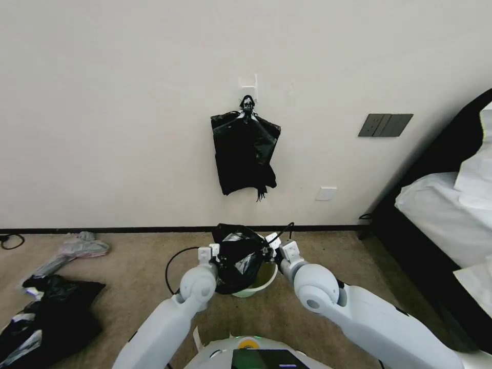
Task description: Place a trash bag onto the trash bin.
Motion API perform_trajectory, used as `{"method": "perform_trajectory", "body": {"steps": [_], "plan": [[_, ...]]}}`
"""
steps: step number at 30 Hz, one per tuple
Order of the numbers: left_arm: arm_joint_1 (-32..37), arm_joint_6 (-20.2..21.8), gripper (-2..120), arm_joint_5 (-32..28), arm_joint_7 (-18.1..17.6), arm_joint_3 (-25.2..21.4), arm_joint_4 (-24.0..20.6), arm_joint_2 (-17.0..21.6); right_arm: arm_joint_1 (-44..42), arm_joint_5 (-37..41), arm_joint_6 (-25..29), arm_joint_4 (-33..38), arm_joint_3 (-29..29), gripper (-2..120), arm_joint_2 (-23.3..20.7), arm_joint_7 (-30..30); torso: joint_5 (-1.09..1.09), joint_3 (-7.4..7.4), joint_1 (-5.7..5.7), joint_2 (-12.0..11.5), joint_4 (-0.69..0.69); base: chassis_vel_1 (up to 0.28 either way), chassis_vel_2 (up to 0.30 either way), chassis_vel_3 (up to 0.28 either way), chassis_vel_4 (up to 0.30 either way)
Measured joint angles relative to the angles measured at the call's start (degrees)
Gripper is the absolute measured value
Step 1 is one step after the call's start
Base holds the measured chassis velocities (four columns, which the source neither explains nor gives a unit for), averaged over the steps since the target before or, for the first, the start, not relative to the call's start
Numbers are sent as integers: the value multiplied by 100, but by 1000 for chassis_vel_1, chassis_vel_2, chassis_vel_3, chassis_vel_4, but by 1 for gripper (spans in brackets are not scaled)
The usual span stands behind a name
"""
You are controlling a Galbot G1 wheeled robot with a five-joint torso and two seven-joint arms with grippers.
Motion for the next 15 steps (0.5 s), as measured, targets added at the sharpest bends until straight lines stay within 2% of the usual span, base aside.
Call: {"method": "perform_trajectory", "body": {"steps": [8,12,13,15], "plan": [[345,-221,1,408,496,-223,-413,308,-55,12,120,53,336,0,-154,-101,0,0,0,0,-1,0,0,0,0],[679,-356,1,674,907,-396,-805,527,-54,-33,204,-91,382,0,-166,-169,-1,0,0,0,-1,0,0,0,0],[679,-356,1,674,907,-396,-805,527,-54,-33,204,-91,382,0,-166,-169,-1,0,0,0,-1,0,0,0,0],[897,-446,1,841,1175,-493,-1042,641,-53,-93,258,-189,386,0,-153,-245,0,0,0,0,0,0,0,0,0]]}}
